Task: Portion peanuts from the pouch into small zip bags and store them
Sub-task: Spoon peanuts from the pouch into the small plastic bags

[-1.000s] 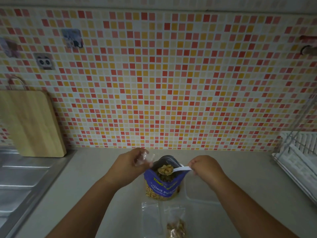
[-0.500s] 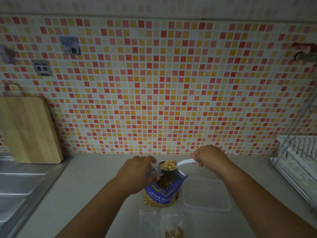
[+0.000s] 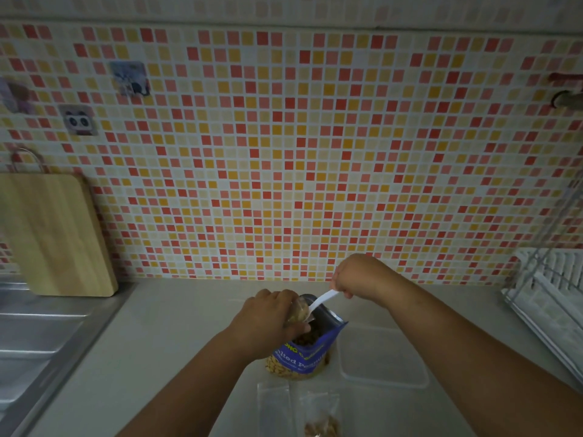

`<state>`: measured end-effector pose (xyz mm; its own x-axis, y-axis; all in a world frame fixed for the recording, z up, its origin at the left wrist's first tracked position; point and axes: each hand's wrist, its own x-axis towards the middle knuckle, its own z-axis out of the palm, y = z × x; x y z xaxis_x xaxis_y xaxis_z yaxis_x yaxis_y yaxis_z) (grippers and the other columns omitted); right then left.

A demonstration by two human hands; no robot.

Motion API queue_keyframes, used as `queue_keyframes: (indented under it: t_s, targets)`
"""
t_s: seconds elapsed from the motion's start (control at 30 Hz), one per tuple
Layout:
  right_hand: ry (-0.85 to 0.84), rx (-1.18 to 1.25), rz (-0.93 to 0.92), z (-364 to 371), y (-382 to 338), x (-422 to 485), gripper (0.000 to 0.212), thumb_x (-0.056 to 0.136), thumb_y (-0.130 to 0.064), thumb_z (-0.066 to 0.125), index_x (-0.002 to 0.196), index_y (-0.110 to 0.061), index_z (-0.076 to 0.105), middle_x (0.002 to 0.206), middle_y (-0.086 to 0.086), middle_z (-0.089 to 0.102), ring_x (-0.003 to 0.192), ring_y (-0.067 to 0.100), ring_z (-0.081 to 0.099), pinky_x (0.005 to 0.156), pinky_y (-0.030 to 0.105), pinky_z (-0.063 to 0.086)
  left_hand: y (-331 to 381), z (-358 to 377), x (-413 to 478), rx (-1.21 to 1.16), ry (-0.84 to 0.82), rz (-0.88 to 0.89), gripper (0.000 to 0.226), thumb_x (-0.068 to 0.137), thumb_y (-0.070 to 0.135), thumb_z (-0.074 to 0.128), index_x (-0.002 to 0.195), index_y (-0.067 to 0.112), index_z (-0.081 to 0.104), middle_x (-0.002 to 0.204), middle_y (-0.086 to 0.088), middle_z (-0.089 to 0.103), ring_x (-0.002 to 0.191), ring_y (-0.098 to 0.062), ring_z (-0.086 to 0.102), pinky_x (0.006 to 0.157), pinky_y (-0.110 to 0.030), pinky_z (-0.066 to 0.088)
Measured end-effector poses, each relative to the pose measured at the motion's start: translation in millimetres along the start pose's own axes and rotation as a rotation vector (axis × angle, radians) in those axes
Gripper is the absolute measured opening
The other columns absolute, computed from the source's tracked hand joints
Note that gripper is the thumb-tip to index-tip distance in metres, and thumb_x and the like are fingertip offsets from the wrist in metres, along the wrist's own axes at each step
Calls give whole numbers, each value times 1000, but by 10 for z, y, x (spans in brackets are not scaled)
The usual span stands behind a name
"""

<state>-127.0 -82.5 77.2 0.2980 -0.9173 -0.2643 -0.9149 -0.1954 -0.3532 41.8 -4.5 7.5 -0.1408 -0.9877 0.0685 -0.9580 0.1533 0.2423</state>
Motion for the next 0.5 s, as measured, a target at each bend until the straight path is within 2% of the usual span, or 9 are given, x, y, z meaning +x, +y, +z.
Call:
queue_keyframes:
  t_s: [0.07, 0.17, 0.23, 0.3, 0.37, 0.4, 0.5]
  targets:
    - [-1, -67, -52, -37, -83, -34, 27, 91, -15, 49, 105, -1, 67, 67, -3, 58, 56, 7, 50, 54, 17, 43, 7, 29, 8, -15, 7, -9, 54, 86, 56, 48, 128, 22, 42, 119, -2, 58, 107, -22, 47, 89, -35, 41]
    - [39, -181, -127, -70, -193, -118, 28, 91, -16, 47, 104, -8, 70, 98, 9, 70, 81, 17, 61, 77, 30, 52, 21, 83, 5, -69, 56, -27, 51, 88, 53, 47, 128, 21, 42, 118, -2, 59, 106, -23, 47, 87, -35, 41]
    - [122, -239, -233, -107, -288, -257, 26, 93, -20, 47, 106, -15, 69, 108, 5, 69, 96, 20, 60, 87, 33, 50, 27, 108, -3, -145, 100, -36, 48, 89, 51, 47, 128, 21, 42, 116, -3, 60, 105, -23, 49, 86, -36, 43]
    - [231, -381, -380, -185, -387, -431, 25, 94, -21, 47, 110, -24, 67, 108, 0, 66, 104, 19, 53, 90, 31, 40, 19, 121, -10, -291, 151, -40, 44, 89, 50, 48, 124, 23, 45, 109, -3, 62, 99, -22, 52, 84, -38, 46]
    - [396, -528, -508, -302, -458, -582, 26, 91, -19, 50, 109, -29, 66, 102, -3, 64, 99, 18, 46, 91, 33, 33, 12, 96, -32, -529, 207, -40, 34, 89, 47, 50, 117, 27, 48, 102, 0, 62, 93, -18, 58, 78, -37, 50]
    - [479, -581, -531, -371, -478, -649, 26, 90, -18, 51, 107, -29, 66, 97, -4, 64, 92, 17, 42, 89, 33, 32, 10, 65, -50, -655, 236, -49, 26, 91, 42, 50, 114, 30, 48, 101, 3, 63, 92, -14, 59, 75, -31, 50]
    - [646, -593, -457, -524, -446, -753, 21, 86, -19, 54, 101, -25, 68, 86, -3, 65, 81, 14, 34, 83, 31, 31, -20, -52, -135, -987, 261, -122, 20, 93, 35, 46, 113, 36, 48, 107, 10, 61, 97, 0, 57, 73, -15, 44]
